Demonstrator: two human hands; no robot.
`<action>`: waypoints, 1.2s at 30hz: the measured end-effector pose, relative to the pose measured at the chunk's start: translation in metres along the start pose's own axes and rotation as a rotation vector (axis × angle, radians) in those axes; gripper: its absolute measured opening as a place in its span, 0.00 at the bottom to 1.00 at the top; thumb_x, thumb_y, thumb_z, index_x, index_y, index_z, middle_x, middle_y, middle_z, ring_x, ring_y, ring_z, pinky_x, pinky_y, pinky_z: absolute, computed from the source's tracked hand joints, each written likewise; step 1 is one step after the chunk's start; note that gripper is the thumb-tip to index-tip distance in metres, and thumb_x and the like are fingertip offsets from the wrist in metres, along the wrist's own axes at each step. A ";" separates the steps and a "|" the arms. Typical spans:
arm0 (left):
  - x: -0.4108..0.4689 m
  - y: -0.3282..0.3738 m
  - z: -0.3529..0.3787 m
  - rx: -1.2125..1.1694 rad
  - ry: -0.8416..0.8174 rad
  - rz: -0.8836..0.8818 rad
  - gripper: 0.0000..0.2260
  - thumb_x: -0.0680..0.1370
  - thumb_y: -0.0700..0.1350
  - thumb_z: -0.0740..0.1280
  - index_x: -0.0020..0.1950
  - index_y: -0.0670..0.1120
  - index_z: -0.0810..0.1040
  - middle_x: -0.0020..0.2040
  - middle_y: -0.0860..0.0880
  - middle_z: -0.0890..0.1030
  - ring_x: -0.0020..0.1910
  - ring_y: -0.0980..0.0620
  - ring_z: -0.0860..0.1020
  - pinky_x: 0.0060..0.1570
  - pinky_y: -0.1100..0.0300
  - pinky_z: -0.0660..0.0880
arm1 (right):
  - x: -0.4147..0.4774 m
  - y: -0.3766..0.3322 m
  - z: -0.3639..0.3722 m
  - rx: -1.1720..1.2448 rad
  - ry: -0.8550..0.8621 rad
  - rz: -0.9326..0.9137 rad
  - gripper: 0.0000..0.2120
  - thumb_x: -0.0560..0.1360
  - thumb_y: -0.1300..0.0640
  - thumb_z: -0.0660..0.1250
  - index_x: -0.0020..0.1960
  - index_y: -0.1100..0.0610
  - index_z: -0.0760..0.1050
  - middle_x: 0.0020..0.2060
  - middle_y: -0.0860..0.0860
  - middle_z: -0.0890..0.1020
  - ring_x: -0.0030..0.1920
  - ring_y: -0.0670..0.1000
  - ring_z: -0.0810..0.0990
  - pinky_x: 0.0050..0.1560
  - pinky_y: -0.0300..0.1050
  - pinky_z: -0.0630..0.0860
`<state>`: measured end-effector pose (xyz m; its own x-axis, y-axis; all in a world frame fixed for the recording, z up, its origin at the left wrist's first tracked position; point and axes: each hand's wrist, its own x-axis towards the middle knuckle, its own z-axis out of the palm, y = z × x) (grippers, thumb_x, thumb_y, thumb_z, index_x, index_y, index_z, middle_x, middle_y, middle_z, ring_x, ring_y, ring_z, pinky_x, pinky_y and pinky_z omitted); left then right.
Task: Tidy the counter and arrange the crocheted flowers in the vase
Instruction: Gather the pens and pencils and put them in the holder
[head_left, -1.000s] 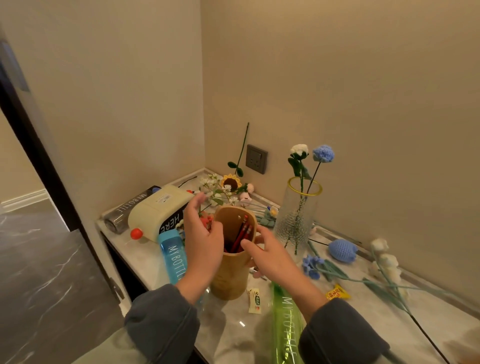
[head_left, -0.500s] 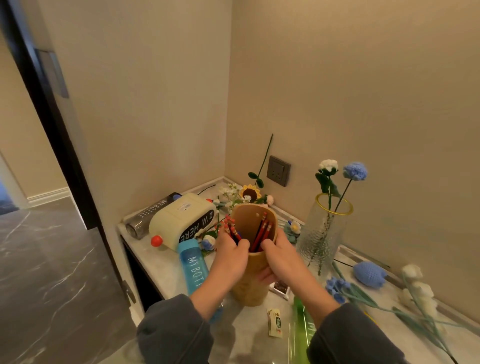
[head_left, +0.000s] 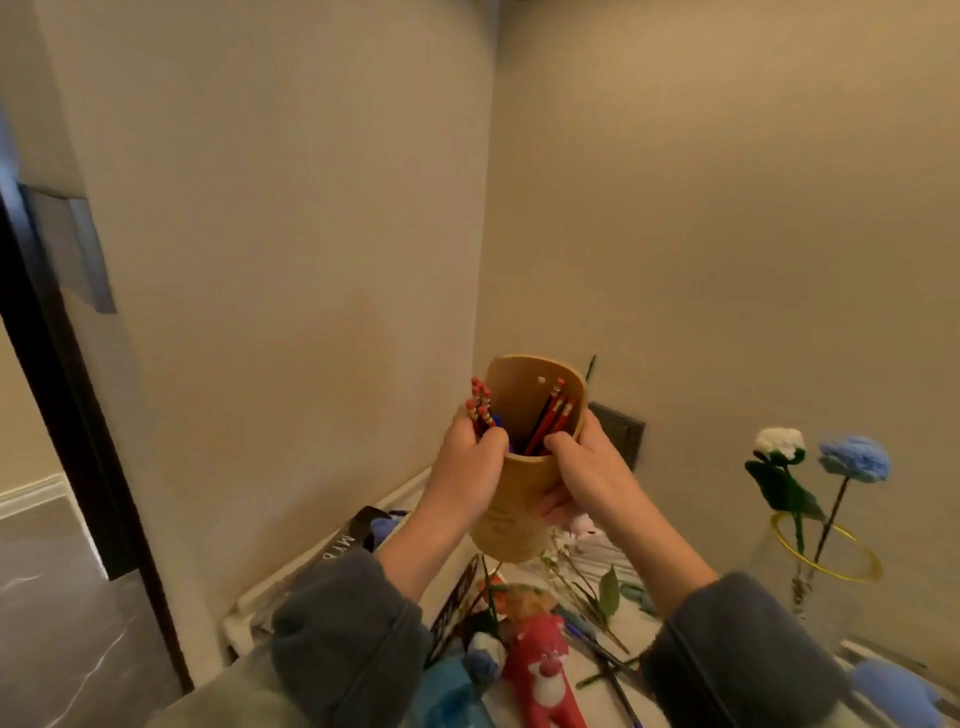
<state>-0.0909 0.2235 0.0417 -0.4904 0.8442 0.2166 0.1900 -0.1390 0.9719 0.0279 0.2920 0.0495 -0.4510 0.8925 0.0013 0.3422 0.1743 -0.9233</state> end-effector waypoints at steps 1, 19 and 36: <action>0.016 -0.002 -0.008 -0.003 -0.034 0.025 0.12 0.75 0.38 0.57 0.52 0.52 0.73 0.43 0.53 0.76 0.40 0.60 0.74 0.36 0.65 0.69 | 0.012 -0.005 0.006 0.020 0.027 0.008 0.13 0.79 0.55 0.53 0.60 0.41 0.58 0.43 0.60 0.83 0.30 0.58 0.84 0.28 0.49 0.81; 0.220 -0.144 -0.040 0.166 -0.273 -0.167 0.26 0.80 0.39 0.59 0.77 0.48 0.56 0.74 0.48 0.66 0.72 0.48 0.66 0.64 0.56 0.66 | 0.192 0.000 0.076 0.124 0.307 0.119 0.18 0.81 0.57 0.53 0.70 0.47 0.60 0.47 0.58 0.82 0.32 0.57 0.85 0.33 0.53 0.83; 0.227 -0.253 -0.013 0.356 -0.328 -0.521 0.29 0.78 0.38 0.60 0.77 0.41 0.52 0.70 0.39 0.69 0.67 0.42 0.71 0.66 0.51 0.69 | 0.274 0.058 0.089 0.006 0.133 0.336 0.11 0.81 0.54 0.50 0.60 0.55 0.65 0.35 0.61 0.83 0.29 0.58 0.84 0.28 0.50 0.82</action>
<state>-0.2612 0.4433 -0.1543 -0.3221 0.8752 -0.3611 0.2942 0.4550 0.8405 -0.1491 0.5095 -0.0382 -0.2026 0.9461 -0.2526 0.4476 -0.1400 -0.8832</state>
